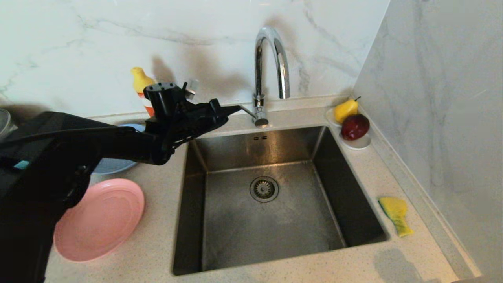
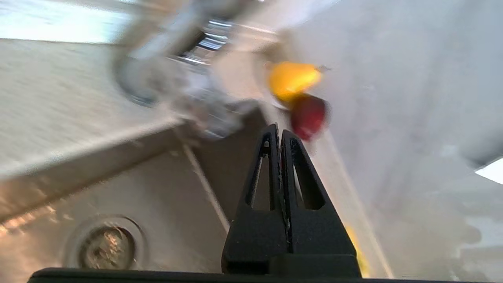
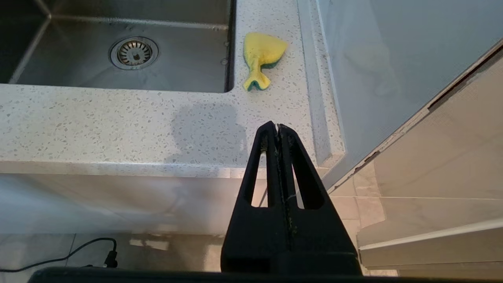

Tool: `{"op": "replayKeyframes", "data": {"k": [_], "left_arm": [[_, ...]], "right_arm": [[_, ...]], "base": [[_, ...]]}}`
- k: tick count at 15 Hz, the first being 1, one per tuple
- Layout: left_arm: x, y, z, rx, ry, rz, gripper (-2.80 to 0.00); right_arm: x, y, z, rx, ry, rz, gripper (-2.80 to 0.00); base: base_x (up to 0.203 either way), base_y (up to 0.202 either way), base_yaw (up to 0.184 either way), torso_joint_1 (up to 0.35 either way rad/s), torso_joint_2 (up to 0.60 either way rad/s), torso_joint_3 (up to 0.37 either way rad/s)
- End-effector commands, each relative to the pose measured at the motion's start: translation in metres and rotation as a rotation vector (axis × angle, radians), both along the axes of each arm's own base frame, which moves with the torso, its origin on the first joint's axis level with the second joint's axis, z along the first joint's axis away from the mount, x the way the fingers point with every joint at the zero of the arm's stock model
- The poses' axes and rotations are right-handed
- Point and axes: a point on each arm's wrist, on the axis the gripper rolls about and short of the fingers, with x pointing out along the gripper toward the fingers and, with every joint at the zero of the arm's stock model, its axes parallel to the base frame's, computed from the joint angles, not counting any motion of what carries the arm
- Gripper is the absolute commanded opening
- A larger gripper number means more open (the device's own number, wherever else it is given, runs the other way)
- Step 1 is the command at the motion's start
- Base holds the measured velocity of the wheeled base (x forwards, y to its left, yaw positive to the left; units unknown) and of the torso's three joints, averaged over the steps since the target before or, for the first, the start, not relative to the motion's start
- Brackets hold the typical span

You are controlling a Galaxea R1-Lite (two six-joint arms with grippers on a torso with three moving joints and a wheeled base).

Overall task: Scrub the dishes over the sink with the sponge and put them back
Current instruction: Turn off the faucet

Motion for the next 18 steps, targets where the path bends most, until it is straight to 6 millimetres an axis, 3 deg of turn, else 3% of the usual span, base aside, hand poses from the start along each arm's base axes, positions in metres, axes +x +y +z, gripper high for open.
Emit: {"op": "replayKeyframes", "data": {"k": [1, 4, 6, 10, 13, 16, 18], "left_arm": [[-0.06, 0.015, 0.053, -0.003, -0.078, -0.003, -2.8], [-0.135, 0.034, 0.088, 0.05, -0.169, 0.031, -2.8], [-0.185, 0.049, 0.11, 0.125, -0.224, 0.159, -2.8], [-0.251, 0.079, 0.12, 0.341, -0.196, 0.729, -2.8], [-0.315, 0.099, 0.133, 0.423, -0.184, 0.914, -2.8], [-0.379, 0.122, 0.139, 0.579, -0.197, 1.216, -2.8], [-0.392, 0.127, 0.151, 0.596, -0.217, 1.302, -2.8]], "right_arm": [[0.0, 0.0, 0.0, -0.001, 0.001, 0.0, -2.8], [0.0, 0.0, 0.0, -0.001, 0.001, 0.001, -2.8], [0.0, 0.0, 0.0, -0.001, 0.001, 0.0, -2.8], [0.0, 0.0, 0.0, -0.001, 0.001, 0.0, -2.8], [0.0, 0.0, 0.0, -0.001, 0.001, 0.0, -2.8], [0.0, 0.0, 0.0, -0.001, 0.001, 0.001, -2.8], [0.0, 0.0, 0.0, -0.001, 0.001, 0.0, -2.8]], "base": [[0.0, 0.0, 0.0, 0.0, 0.0, 0.0], [0.0, 0.0, 0.0, 0.0, 0.0, 0.0], [0.0, 0.0, 0.0, 0.0, 0.0, 0.0], [0.0, 0.0, 0.0, 0.0, 0.0, 0.0], [0.0, 0.0, 0.0, 0.0, 0.0, 0.0], [0.0, 0.0, 0.0, 0.0, 0.0, 0.0], [0.0, 0.0, 0.0, 0.0, 0.0, 0.0]]}}
